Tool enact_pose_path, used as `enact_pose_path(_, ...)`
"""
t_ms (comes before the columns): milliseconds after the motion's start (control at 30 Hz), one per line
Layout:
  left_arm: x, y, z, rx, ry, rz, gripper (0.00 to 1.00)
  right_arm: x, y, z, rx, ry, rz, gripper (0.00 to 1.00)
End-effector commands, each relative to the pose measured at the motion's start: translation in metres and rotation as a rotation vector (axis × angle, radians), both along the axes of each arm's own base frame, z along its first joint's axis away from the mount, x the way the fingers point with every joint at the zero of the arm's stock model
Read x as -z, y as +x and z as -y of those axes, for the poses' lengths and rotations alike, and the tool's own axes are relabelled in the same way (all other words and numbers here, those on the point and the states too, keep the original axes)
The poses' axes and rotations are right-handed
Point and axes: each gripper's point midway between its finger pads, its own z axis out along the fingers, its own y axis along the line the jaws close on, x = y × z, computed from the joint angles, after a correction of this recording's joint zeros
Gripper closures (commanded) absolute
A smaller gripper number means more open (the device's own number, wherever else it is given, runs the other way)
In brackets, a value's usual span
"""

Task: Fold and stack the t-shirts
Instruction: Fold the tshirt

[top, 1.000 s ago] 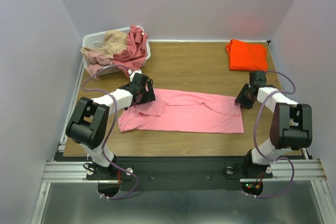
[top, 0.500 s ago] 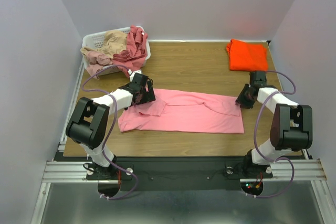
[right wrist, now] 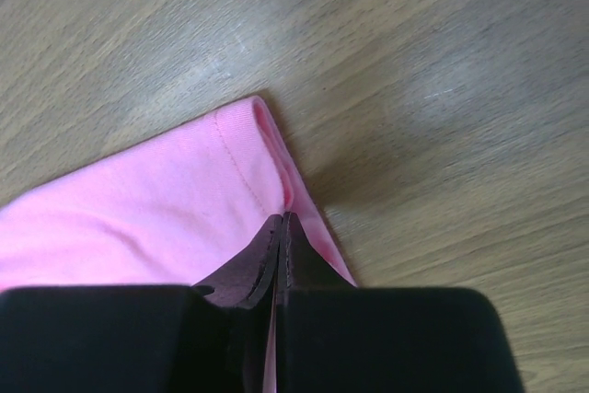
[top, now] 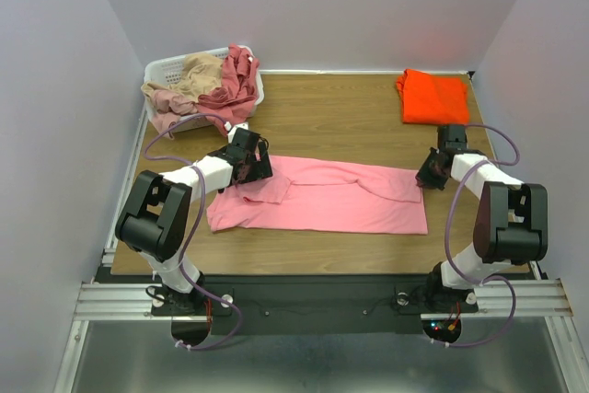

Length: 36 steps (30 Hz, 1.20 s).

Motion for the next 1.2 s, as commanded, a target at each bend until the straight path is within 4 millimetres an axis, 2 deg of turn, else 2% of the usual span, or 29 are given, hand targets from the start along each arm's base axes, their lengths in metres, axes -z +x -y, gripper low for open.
enact_pose_path(0, 0.024, -0.021, -0.013, 0.001, 0.044, -0.105, 0.02, -0.017, 0.013, 0.011, 0.031, -0.058, 0.063, 1.0)
enact_pose_path(167, 0.026, -0.023, -0.016, -0.005, 0.06, -0.112, 0.02, -0.029, 0.023, 0.013, 0.028, -0.066, 0.097, 1.0)
enact_pose_path(367, 0.024, -0.022, -0.016, -0.002, 0.063, -0.108, 0.02, -0.034, 0.033, 0.012, 0.024, -0.061, 0.113, 1.0)
enact_pose_path(633, 0.027, -0.024, -0.018, -0.004, 0.075, -0.114, 0.02, -0.029, 0.037, 0.012, 0.025, -0.057, 0.098, 1.0)
enact_pose_path(733, 0.027, -0.024, -0.02, -0.008, 0.08, -0.114, 0.02, -0.023, 0.035, 0.017, 0.04, -0.077, 0.081, 1.0)
enact_pose_path(800, 0.028, -0.025, -0.022, -0.011, 0.09, -0.119, 0.02, -0.024, 0.037, 0.028, 0.071, -0.13, 0.076, 1.0)
enact_pose_path(900, 0.028, -0.026, -0.022, -0.012, 0.092, -0.12, 0.02, -0.023, 0.041, 0.028, 0.066, -0.129, 0.076, 0.99)
enact_pose_path(967, 0.028, -0.026, -0.022, -0.009, 0.088, -0.117, 0.02, -0.021, 0.042, 0.025, 0.056, -0.116, 0.067, 0.91)
enact_pose_path(1000, 0.027, -0.025, -0.021, -0.005, 0.085, -0.117, 0.02, -0.02, 0.042, 0.025, 0.051, -0.114, 0.067, 0.81)
enact_pose_path(1067, 0.026, -0.026, -0.021, -0.005, 0.088, -0.119, 0.01, -0.022, 0.042, 0.026, 0.05, -0.123, 0.07, 0.74)
enact_pose_path(1100, 0.022, -0.024, -0.021, -0.006, 0.088, -0.112, 0.02, -0.028, 0.042, 0.025, 0.039, -0.119, 0.087, 0.68)
enact_pose_path(1167, 0.017, -0.022, -0.019, -0.003, 0.081, -0.103, 0.02, -0.037, 0.043, 0.023, 0.035, -0.114, 0.113, 0.64)
